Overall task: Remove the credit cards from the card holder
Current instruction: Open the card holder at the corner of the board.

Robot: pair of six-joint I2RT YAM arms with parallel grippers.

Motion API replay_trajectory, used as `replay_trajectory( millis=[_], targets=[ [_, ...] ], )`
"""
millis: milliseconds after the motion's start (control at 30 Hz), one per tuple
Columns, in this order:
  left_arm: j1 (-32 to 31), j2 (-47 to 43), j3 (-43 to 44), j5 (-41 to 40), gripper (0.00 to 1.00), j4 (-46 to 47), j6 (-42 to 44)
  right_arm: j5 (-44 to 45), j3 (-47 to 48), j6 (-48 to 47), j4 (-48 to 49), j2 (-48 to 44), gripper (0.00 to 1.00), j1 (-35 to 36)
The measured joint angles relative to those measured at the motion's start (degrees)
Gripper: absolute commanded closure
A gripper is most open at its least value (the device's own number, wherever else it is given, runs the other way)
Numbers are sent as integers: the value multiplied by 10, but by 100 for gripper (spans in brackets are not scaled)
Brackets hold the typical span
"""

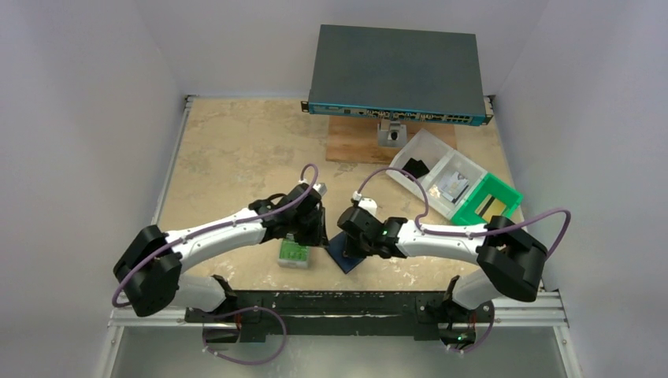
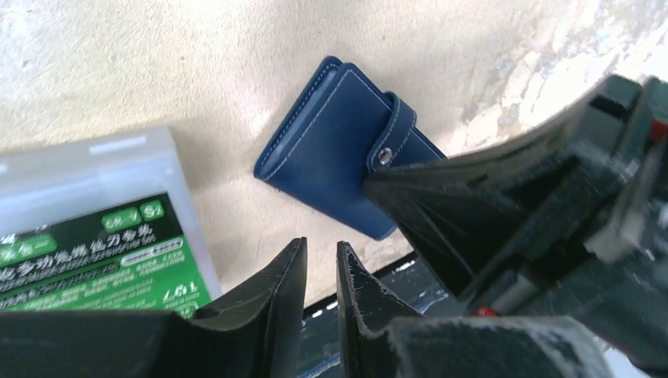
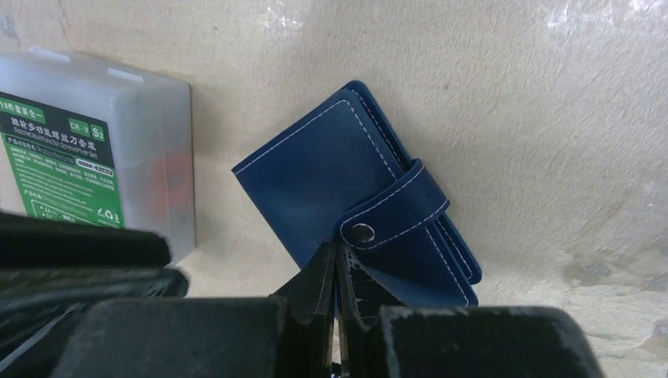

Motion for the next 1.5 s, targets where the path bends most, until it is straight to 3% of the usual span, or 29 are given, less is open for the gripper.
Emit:
replay_trajectory(
  millis=[367,533,600,733,1267,1400,1500],
  targets=[
    [-3,129,17,-19,94,64,-16,26,3,8,-34,-16,99,1],
    [-3,159,43,-29,96,61,-21,85,59,-23,-83,-11,66,12],
    [-3,162,47,-33,96,60,-21,106,81,-38,-91,-5,60,19],
    [-2,167,54,-35,98,52,-21,127,91,-67,-91,6,56,31],
    [26,193,72,17,100,36,-20,189,89,-84,-99,74,66,78],
    [30,196,76,24,100,32,-21,209,96,-81,-109,85,73,85],
    [31,200,80,26,100,27,-21,216,98,-77,-113,89,90,87]
  ],
)
